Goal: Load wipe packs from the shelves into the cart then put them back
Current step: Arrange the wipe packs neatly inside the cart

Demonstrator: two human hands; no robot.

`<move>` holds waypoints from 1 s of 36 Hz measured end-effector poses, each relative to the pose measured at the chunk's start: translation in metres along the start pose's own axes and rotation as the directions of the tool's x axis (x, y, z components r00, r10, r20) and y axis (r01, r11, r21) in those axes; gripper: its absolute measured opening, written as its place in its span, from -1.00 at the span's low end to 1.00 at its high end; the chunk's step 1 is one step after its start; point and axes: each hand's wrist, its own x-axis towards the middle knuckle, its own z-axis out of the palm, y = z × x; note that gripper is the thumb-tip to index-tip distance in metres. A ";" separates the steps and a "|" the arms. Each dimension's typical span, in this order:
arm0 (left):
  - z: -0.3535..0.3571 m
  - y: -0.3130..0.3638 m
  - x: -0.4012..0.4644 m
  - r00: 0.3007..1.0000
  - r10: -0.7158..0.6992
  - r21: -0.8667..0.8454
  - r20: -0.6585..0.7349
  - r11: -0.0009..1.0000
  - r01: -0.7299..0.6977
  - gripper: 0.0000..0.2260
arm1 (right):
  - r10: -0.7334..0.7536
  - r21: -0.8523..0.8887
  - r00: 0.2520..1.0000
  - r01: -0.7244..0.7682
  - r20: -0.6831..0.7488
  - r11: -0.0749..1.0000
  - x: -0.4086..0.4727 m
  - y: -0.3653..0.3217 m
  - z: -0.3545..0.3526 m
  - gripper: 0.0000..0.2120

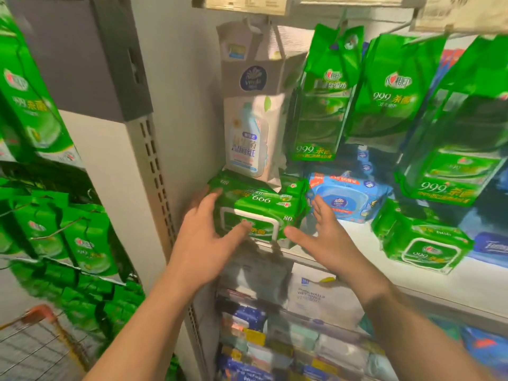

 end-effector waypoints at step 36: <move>0.037 0.015 0.007 0.867 -0.485 -0.375 -0.115 0.829 0.414 -0.69 | -0.149 0.108 0.987 0.142 0.057 0.984 0.058 0.024 0.027 0.50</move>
